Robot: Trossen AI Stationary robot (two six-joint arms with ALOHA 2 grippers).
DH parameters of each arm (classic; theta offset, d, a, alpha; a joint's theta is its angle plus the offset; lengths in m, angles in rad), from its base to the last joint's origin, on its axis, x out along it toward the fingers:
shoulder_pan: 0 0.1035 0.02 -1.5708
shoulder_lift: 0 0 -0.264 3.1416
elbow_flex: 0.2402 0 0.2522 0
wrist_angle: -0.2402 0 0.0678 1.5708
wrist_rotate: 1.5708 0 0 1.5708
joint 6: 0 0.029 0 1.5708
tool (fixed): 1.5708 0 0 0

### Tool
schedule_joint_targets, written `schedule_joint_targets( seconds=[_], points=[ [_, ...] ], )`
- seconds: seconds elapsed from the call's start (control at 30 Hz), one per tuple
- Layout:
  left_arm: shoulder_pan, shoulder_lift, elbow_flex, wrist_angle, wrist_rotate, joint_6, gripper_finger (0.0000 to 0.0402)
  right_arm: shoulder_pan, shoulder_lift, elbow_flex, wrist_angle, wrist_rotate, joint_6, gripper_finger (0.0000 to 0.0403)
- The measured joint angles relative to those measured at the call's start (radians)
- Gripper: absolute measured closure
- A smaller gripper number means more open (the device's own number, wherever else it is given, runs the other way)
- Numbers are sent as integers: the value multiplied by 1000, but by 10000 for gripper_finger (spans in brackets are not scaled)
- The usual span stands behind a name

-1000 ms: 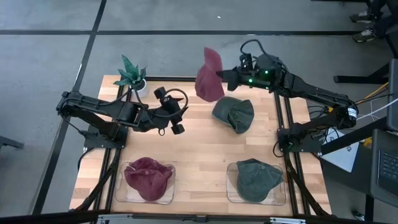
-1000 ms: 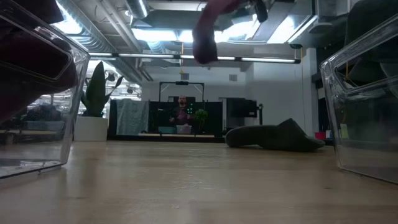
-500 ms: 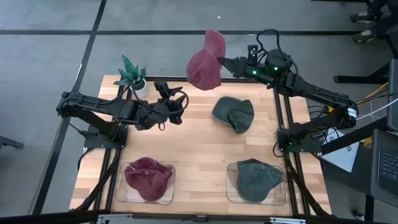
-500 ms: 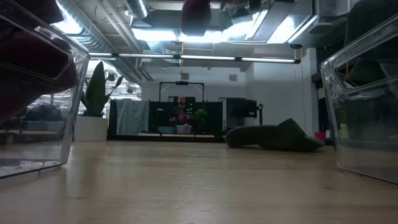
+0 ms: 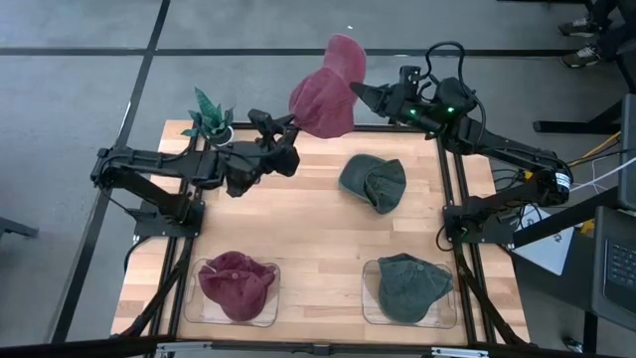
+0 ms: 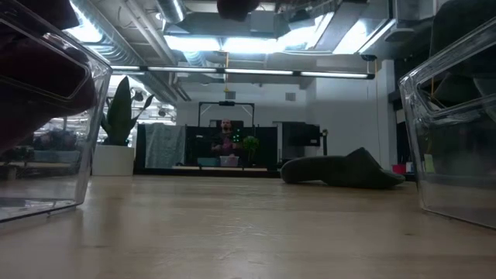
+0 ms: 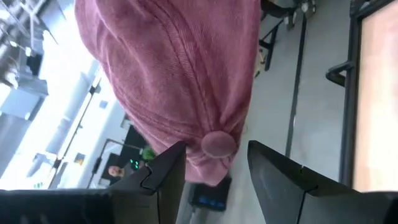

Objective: Pick & Place hat
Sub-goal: Put the red cap into the left transparent bin

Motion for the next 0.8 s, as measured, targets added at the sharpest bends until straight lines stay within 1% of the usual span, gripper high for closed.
schedule_joint_targets(
  seconds=[0.1,0.27,0.53,0.7,0.8],
  points=[
    [14,0,0,25,32,20,233,0,0,0,13,-1,27,386],
    [28,0,0,73,32,37,233,0,0,0,21,-2,53,387],
    [30,0,0,239,48,100,233,1,29,0,20,-7,108,387],
    [28,0,0,269,43,123,233,1,40,0,8,-8,98,387],
    [17,0,0,269,2,124,240,1,40,0,-11,-7,73,387]
  ],
)
